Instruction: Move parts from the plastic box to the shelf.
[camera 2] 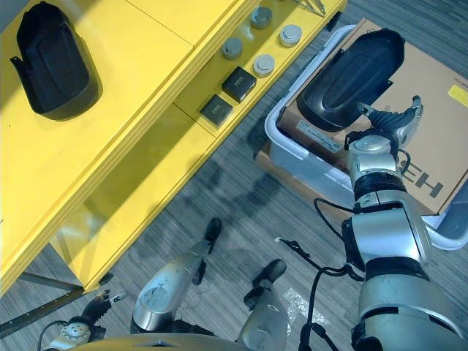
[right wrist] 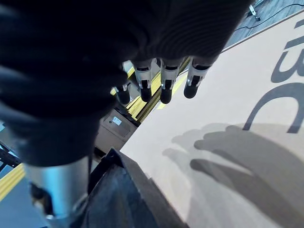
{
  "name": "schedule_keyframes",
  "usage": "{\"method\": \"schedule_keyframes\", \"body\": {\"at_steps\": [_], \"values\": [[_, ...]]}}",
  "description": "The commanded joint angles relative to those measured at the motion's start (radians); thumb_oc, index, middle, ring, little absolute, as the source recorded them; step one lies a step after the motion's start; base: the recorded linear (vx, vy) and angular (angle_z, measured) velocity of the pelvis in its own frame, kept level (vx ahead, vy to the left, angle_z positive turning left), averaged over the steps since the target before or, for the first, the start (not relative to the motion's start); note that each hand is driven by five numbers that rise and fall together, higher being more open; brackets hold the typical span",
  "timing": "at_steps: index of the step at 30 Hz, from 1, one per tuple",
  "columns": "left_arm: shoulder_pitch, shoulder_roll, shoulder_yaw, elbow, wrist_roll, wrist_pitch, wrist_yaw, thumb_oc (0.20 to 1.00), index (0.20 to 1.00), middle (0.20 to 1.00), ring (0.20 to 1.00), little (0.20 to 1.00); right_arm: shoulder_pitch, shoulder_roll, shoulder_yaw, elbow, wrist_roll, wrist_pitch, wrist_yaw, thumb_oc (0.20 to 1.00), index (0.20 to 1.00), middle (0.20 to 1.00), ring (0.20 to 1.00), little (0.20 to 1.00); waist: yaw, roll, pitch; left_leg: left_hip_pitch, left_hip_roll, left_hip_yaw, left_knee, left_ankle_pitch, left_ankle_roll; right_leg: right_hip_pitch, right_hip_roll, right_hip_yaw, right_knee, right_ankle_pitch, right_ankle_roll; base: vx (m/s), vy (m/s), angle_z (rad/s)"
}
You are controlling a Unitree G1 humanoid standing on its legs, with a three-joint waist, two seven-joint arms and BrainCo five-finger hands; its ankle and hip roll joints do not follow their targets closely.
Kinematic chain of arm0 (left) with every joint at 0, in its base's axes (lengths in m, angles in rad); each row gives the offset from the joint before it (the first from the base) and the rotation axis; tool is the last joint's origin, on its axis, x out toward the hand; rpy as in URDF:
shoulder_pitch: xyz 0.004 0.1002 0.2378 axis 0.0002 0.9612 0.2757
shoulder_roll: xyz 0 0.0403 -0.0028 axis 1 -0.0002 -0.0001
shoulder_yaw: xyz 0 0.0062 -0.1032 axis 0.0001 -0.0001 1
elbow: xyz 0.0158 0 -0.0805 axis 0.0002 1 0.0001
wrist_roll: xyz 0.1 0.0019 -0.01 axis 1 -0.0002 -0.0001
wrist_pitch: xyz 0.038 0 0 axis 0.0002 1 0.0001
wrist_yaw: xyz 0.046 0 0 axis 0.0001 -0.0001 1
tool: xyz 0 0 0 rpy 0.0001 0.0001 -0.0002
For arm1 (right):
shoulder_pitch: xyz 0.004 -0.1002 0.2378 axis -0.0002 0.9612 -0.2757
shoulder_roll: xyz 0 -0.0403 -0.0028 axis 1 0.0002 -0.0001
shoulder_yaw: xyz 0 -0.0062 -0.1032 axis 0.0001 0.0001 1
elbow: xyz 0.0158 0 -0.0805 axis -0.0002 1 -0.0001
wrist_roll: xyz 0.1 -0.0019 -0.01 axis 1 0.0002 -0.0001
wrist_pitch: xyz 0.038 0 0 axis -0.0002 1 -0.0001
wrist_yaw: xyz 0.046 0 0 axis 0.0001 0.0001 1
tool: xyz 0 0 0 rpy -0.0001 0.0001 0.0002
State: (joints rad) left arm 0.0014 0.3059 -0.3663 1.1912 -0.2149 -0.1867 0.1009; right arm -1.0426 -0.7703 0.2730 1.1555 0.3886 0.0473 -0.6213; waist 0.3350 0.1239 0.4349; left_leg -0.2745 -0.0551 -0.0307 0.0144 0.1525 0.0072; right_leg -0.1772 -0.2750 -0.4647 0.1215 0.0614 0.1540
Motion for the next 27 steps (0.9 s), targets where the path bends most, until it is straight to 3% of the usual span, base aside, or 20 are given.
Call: {"method": "schedule_keyframes", "body": {"at_steps": [1,4,5,12,24,25,26,27], "values": [[0.005,0.082,-0.025,0.013,-0.018,-0.007,-0.004,1.000,1.000,1.000,1.000,1.000,-0.054,-0.091,0.106,-0.041,-0.011,-0.016,-0.026,1.000,1.000,1.000,1.000,1.000,0.011,-0.047,0.010,-0.084,0.054,-0.041,0.113,-0.115,-0.048,0.006,-0.062,0.073,-0.058,0.024,0.061,0.01,0.022,0.06],[0.003,0.085,-0.020,0.013,-0.017,-0.006,-0.010,1.000,1.000,1.000,1.000,1.000,-0.055,-0.084,0.114,-0.039,-0.016,0.017,-0.033,1.000,1.000,1.000,1.000,1.000,0.013,-0.050,0.011,-0.089,0.050,-0.042,0.116,-0.117,-0.046,0.001,-0.064,0.075,-0.056,0.025,0.062,0.01,0.029,0.01],[-0.001,0.084,-0.023,0.018,-0.025,-0.018,-0.017,1.000,1.000,1.000,1.000,1.000,-0.052,-0.089,0.118,0.026,-0.018,0.056,-0.003,1.000,1.000,1.000,1.000,1.000,0.017,-0.047,0.018,-0.099,0.047,-0.044,0.125,-0.119,-0.043,-0.006,-0.068,0.076,-0.053,0.026,0.063,0.00,0.046,0.03],[-0.018,0.084,-0.041,0.000,-0.054,-0.053,-0.021,1.000,1.000,1.000,1.000,1.000,-0.079,-0.089,0.126,0.128,-0.005,0.037,0.027,1.000,1.000,1.000,1.000,1.000,0.031,-0.032,0.054,-0.153,0.034,-0.051,0.167,-0.120,-0.040,-0.039,-0.087,0.072,-0.037,0.036,0.064,-0.03,0.046,0.01],[-0.001,0.095,-0.040,-0.033,-0.082,-0.072,-0.028,1.000,1.000,1.000,1.000,1.000,-0.135,-0.075,0.142,0.077,0.054,0.041,0.016,1.000,1.000,1.000,1.000,1.000,0.032,-0.028,0.084,-0.198,0.015,-0.045,0.190,-0.119,-0.034,-0.090,-0.101,0.080,-0.019,0.050,0.071,-0.03,0.029,0.06],[-0.001,0.094,-0.039,-0.034,-0.080,-0.075,-0.029,1.000,1.000,1.000,1.000,1.000,-0.131,-0.075,0.137,0.077,0.062,0.040,0.015,0.473,0.473,0.473,0.473,0.473,0.030,-0.028,0.084,-0.196,0.016,-0.044,0.190,-0.120,-0.033,-0.092,-0.102,0.082,-0.018,0.051,0.072,-0.04,0.003,0.00],[-0.002,0.092,-0.040,-0.037,-0.085,-0.075,-0.028,1.000,1.000,1.000,1.000,1.000,-0.126,-0.073,0.132,0.074,0.062,0.048,0.016,0.200,0.200,0.200,0.200,0.200,0.028,-0.030,0.084,-0.196,0.016,-0.041,0.187,-0.120,-0.034,-0.094,-0.102,0.083,-0.020,0.052,0.073,-0.04,0.003,0.00],[-0.003,0.092,-0.040,-0.037,-0.087,-0.074,-0.028,1.000,1.000,1.000,1.000,1.000,-0.125,-0.073,0.131,0.076,0.064,0.047,0.016,0.200,0.200,0.200,0.200,0.200,0.027,-0.030,0.084,-0.195,0.017,-0.040,0.185,-0.119,-0.033,-0.094,-0.102,0.083,-0.021,0.052,0.073,-0.04,-0.003,0.00]]}}
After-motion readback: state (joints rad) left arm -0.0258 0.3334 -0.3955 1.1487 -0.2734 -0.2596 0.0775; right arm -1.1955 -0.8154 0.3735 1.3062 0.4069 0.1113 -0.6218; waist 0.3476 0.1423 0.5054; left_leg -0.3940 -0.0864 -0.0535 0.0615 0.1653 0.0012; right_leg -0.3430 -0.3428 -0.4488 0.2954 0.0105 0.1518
